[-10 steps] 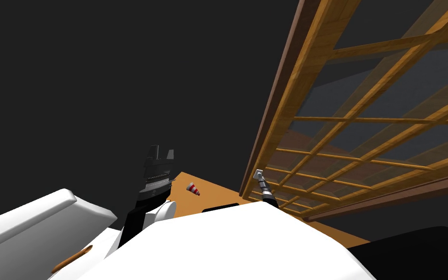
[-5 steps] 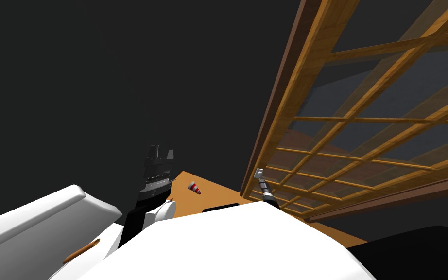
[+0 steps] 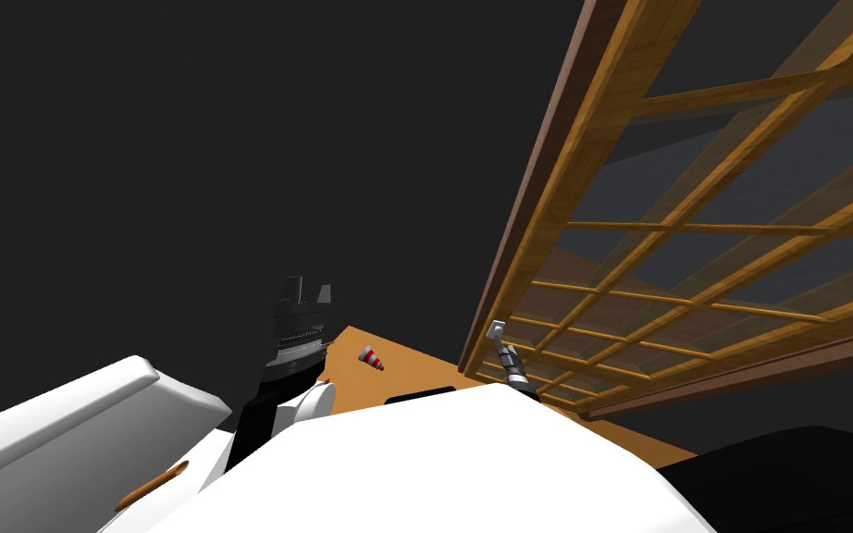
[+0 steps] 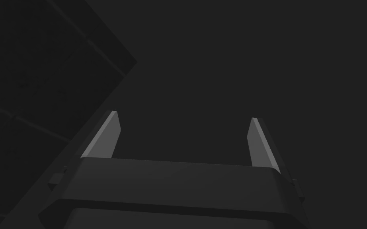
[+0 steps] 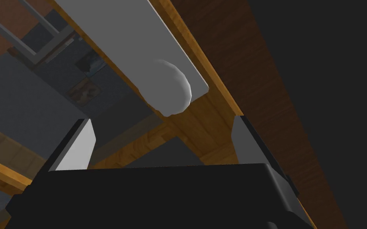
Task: Pull the door open
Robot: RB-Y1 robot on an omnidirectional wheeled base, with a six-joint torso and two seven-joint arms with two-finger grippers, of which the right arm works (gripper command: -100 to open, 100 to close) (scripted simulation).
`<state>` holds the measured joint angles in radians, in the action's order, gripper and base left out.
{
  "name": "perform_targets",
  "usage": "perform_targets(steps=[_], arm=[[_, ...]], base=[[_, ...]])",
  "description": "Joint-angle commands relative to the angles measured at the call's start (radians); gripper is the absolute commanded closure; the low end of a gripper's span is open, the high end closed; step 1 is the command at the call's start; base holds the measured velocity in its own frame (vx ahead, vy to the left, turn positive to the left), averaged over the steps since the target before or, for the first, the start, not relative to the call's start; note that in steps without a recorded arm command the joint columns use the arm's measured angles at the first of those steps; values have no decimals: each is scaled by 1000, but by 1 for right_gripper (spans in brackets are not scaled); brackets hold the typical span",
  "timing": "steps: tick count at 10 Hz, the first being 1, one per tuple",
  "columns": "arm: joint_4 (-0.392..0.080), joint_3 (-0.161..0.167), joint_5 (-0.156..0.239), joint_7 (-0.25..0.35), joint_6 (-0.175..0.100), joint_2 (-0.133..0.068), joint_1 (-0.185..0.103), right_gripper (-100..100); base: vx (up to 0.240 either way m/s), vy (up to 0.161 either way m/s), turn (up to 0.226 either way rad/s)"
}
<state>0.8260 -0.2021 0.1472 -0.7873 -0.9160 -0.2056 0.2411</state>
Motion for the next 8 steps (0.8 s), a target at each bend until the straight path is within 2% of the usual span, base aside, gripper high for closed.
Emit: perform_targets(steps=[1, 3, 4, 5, 6, 8], arm=[[3, -3, -4, -28, -5, -3, 8, -100], [2, -11, -18, -92, -26, -11, 33, -100], [2, -11, -18, -105, -26, -11, 33, -100], [1, -15, -25, -141, -37, -15, 45, -100], [1, -15, -25, -146, -37, -15, 45, -100], [0, -23, -39, -212, -58, -23, 71, -100]], base=[[4, 32, -7], [-1, 39, -16], [1, 36, -14], [7, 35, -16], [6, 30, -10], [5, 34, -20]])
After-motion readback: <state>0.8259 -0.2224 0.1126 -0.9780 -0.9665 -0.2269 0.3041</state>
